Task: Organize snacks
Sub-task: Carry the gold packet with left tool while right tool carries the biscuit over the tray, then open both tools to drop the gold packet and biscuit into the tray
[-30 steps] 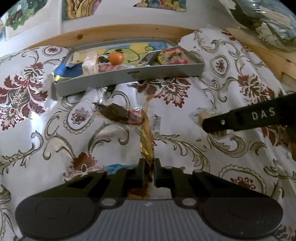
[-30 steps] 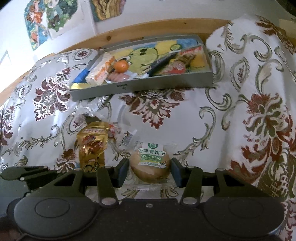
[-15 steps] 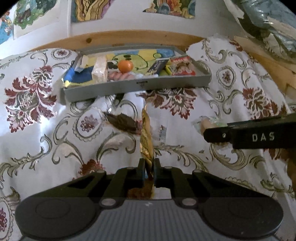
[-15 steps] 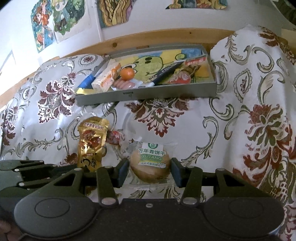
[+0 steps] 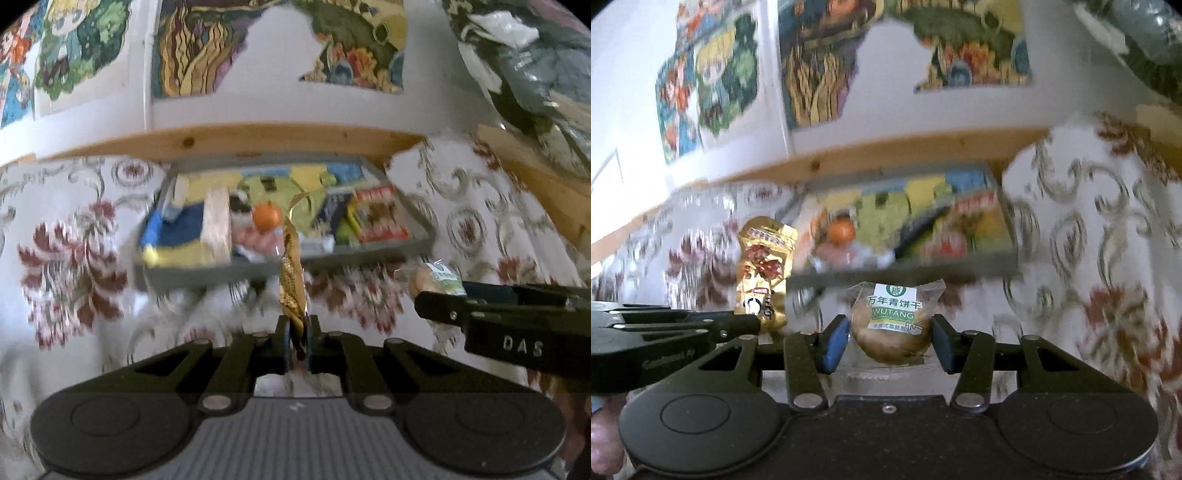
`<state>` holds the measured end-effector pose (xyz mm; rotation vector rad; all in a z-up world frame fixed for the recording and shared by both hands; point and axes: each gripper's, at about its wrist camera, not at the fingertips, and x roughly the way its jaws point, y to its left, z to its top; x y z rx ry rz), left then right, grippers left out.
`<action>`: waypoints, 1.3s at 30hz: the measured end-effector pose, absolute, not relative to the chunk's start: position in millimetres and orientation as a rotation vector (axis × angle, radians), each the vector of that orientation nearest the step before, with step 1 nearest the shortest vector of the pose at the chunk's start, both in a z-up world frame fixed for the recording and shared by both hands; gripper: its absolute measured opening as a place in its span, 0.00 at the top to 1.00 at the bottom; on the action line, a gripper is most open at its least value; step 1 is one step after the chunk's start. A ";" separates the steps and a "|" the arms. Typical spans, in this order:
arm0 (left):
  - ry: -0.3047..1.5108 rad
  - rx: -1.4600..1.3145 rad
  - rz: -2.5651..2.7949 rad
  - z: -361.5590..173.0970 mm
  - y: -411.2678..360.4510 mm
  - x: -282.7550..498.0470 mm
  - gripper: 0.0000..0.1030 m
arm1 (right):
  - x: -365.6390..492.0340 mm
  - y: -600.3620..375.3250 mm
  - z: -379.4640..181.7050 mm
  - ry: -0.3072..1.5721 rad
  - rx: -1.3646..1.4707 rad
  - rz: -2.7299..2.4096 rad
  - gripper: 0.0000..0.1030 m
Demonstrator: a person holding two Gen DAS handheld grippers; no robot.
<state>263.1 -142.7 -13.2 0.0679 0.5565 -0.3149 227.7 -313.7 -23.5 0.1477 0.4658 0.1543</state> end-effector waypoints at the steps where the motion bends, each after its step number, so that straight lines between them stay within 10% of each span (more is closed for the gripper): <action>1: 0.546 0.067 -0.313 -8.8 -142.9 270.6 0.92 | 232.3 -314.7 -21.4 0.441 0.170 0.158 0.51; 39: 0.671 0.050 -0.377 -4.1 -202.0 439.2 0.90 | 362.4 -285.6 -46.9 0.381 -0.170 0.063 0.43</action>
